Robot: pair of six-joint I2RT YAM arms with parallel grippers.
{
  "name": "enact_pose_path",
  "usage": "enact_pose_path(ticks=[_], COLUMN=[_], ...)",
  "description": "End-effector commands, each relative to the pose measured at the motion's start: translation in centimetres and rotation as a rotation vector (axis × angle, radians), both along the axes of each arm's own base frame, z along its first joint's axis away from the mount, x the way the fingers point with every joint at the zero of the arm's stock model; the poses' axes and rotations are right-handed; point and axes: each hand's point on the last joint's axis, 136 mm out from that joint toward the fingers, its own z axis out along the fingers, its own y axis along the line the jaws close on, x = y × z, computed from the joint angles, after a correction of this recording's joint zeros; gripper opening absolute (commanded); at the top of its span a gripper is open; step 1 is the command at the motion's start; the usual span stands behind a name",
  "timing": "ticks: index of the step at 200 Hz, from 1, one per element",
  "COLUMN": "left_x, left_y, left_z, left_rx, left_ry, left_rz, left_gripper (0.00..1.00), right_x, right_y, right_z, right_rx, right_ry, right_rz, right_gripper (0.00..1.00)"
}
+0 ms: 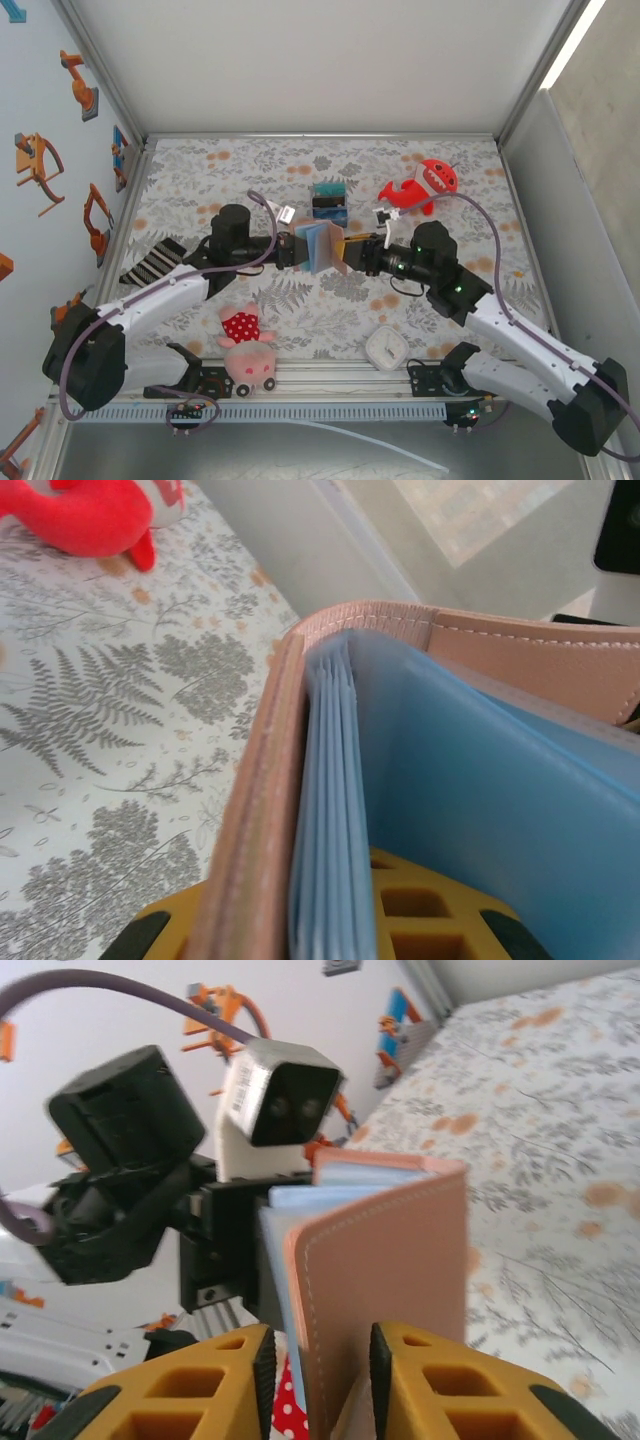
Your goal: Take the credit cards out of the card holder
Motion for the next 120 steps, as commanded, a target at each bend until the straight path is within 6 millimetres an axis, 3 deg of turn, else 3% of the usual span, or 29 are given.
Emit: enact_pose_path(ticks=[1, 64, 120], left_x=[0.6, 0.0, 0.9], left_y=[0.0, -2.3, -4.1], left_z=[-1.0, -4.1, -6.7], left_rx=[0.112, 0.256, 0.302], left_ry=[-0.015, 0.001, 0.095], left_rz=[0.035, 0.02, 0.075], left_gripper=[0.0, 0.0, 0.0], right_x=[1.0, 1.9, 2.0], right_y=[-2.4, -8.1, -11.6], right_z=[0.0, -1.1, -1.7], right_rx=[-0.104, -0.273, -0.366], right_ry=[-0.035, -0.022, -0.011], right_rz=[-0.13, -0.389, -0.534], right_gripper=[0.35, 0.57, 0.65])
